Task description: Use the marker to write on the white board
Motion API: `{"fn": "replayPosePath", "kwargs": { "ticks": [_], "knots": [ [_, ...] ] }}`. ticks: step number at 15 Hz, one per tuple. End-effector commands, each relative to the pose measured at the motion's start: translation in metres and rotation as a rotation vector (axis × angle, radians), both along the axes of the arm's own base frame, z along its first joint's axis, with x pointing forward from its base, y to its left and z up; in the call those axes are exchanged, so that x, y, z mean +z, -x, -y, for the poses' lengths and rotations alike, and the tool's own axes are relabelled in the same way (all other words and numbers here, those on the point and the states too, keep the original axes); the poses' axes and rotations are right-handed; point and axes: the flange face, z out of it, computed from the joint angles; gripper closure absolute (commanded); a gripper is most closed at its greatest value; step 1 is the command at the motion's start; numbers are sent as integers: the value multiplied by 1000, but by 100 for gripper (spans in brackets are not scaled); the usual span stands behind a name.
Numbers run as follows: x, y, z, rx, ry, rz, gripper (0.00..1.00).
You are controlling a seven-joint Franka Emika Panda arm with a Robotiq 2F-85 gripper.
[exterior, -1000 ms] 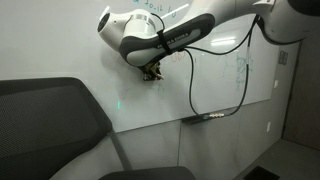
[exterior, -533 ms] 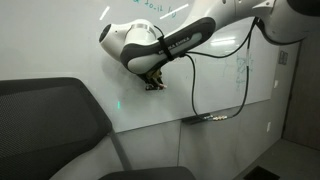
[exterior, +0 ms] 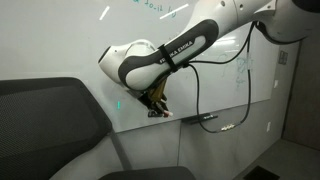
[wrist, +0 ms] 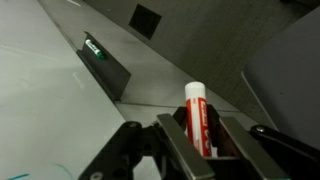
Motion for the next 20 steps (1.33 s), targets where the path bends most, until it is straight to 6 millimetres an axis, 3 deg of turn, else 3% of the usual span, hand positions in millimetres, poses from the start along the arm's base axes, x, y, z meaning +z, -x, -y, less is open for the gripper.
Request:
{"fn": "replayPosePath", "kwargs": {
  "ticks": [1, 5, 9, 12, 20],
  "knots": [
    [-34, 37, -4, 12, -116, -62, 94],
    [-102, 48, -17, 91, -315, -190, 94],
    [-141, 54, -26, 154, -488, -305, 94],
    [-155, 61, -32, 166, -604, -398, 94],
    [-163, 103, -53, 162, -779, -524, 94]
  ]
}}
